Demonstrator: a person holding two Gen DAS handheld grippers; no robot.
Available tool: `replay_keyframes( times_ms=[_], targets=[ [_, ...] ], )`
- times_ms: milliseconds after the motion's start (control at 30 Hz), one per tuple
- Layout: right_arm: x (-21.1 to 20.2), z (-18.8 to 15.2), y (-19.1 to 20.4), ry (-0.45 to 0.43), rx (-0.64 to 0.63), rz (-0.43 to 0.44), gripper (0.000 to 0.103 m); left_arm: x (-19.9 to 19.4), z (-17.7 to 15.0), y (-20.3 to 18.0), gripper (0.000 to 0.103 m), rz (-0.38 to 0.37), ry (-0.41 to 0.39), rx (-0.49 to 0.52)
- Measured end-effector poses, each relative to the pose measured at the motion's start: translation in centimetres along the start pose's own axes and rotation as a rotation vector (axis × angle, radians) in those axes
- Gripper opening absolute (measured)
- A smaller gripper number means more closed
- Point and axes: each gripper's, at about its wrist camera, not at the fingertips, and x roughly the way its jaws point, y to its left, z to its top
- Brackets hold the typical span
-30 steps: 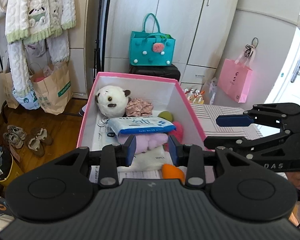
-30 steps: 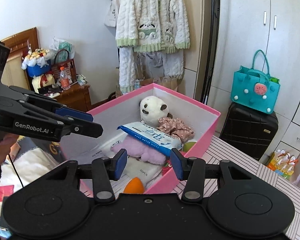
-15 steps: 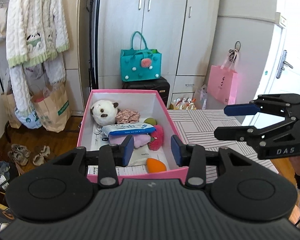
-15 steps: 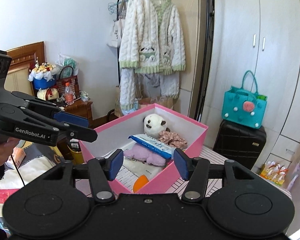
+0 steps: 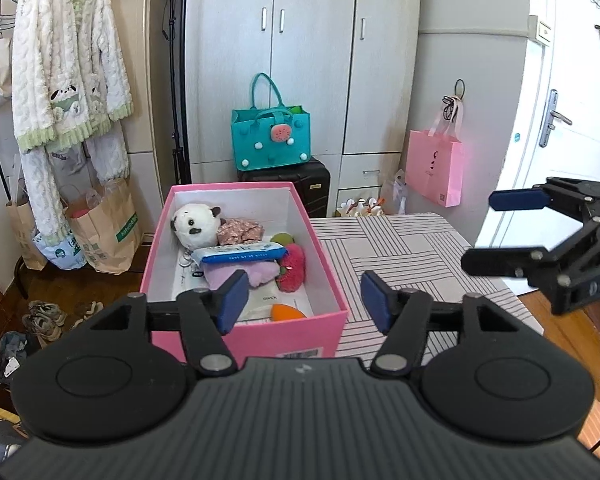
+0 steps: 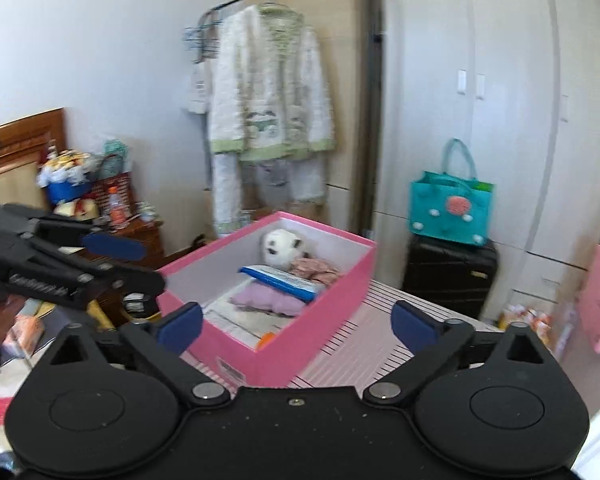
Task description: Organize soft objects
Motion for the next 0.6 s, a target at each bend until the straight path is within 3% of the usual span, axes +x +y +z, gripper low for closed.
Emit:
replay_keyframes(
  times_ms=[167, 233, 300, 400, 467, 600],
  targets=[
    [-0.9, -0.5, -0.3, 0.035, 0.067, -0.155, 0.103, -0.4, -0.9, -0.8, 0.075, -0.008, -0.007, 0.001],
    [-1.8, -1.1, -0.2, 0.006, 0.06, -0.236, 0.103, -0.5, -1.2, -1.2, 0.089, -0.014, -0.013, 0.002],
    [-2.7, -1.8, 0.0, -0.026, 0.042, -0.29, 0.103, -0.7, -1.5, -1.5, 0.094, -0.011, -0.031, 0.003],
    [-3.6, -2.6, -0.3, -0.039, 0.071, -0.294, 0.103, -0.9, -1.8, -1.8, 0.095, 0.022, -0.044, -0.007],
    [-3.9, -3.1, -0.3, -0.024, 0.1, -0.287, 0.103, -1.1, -2.1, -2.2, 0.102, 0.028, -0.045, 0.0],
    [-4.1, -4.1, 0.1, 0.004, 0.106, -0.295, 0.103, -1.4, -2.7, -2.6, 0.103, 0.04, -0.038, -0.032]
  ],
)
